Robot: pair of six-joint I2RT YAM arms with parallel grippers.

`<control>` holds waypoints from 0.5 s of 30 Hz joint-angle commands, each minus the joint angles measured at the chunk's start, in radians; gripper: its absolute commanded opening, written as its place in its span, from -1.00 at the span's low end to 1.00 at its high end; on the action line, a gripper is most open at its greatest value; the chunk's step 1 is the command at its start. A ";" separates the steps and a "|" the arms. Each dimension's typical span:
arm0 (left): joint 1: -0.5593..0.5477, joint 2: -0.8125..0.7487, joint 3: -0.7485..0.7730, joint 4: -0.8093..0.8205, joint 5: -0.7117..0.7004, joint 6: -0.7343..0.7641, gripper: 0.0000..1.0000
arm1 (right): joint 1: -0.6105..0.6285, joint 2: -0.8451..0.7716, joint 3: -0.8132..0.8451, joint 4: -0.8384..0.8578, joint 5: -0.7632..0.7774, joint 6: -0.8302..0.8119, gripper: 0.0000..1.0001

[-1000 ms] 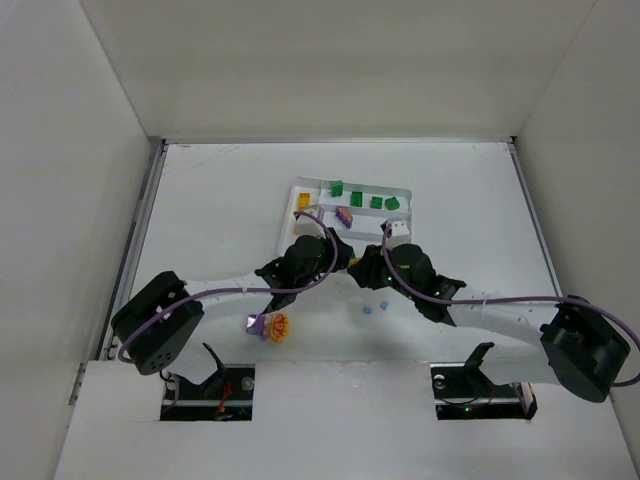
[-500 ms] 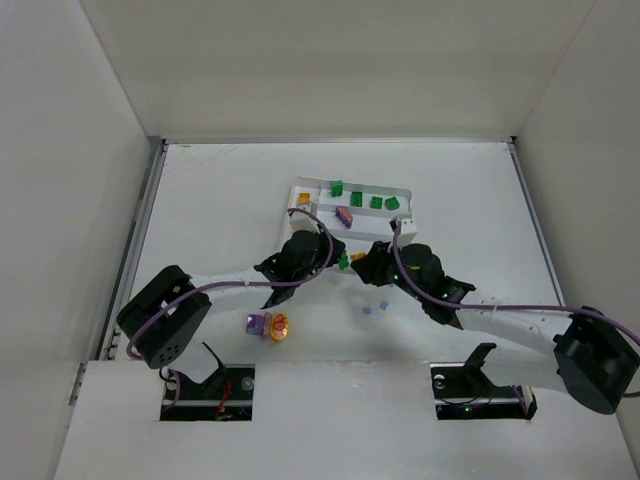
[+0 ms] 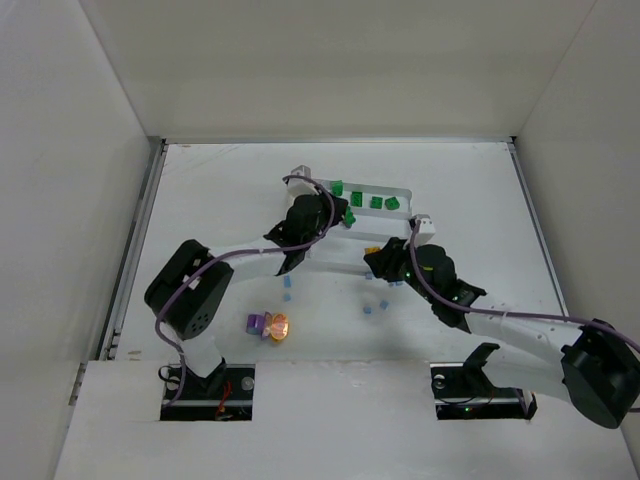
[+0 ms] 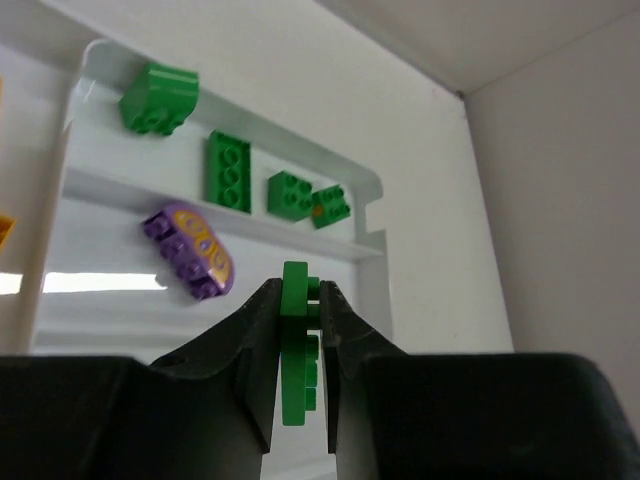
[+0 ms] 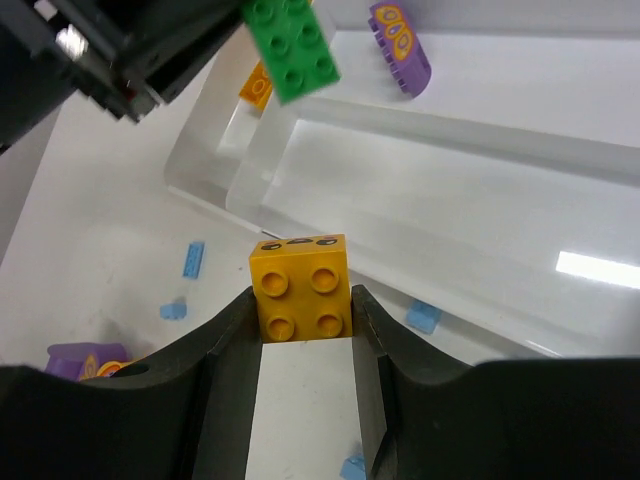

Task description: Sort the legos into containers by color

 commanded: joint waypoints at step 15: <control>0.068 0.407 0.369 0.253 -0.269 -0.110 -0.68 | -0.052 -0.107 -0.039 0.051 0.028 0.045 -0.67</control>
